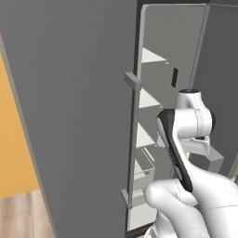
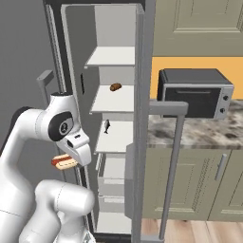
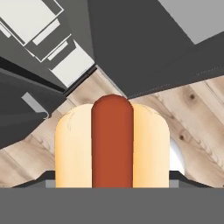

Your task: Store the hot dog in the freezer for long-term storage. Close the freezer door after placing the cooked food.

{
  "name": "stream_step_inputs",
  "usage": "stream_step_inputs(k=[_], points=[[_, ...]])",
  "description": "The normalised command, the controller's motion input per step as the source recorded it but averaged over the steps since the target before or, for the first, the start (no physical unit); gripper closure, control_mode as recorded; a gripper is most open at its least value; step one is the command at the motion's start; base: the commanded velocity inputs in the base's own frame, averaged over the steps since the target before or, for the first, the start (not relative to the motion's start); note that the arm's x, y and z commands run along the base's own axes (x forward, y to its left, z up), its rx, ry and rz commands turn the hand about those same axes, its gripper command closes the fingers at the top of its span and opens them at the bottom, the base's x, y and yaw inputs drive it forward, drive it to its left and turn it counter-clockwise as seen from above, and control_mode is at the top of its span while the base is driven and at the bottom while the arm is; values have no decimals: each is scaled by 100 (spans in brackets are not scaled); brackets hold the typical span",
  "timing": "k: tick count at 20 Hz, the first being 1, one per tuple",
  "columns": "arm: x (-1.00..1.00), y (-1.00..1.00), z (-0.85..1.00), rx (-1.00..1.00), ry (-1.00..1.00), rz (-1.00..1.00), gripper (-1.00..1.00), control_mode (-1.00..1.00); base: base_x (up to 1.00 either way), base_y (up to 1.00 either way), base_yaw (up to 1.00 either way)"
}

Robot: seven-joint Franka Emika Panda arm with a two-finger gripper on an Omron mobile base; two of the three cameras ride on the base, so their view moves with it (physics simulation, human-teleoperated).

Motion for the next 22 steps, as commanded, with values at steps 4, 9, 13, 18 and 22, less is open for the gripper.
stream_step_inputs(k=[4,9,13,18,22], points=[[0,0,0,0,0,0,100,100,0,0,0],[0,0,0,0,0,0,100,100,0,0,0],[15,0,0,0,-7,6,100,-100,2,0,0],[34,0,0,0,-13,21,100,-100,0,0,0],[44,0,0,0,-14,24,100,-100,0,0,0]])
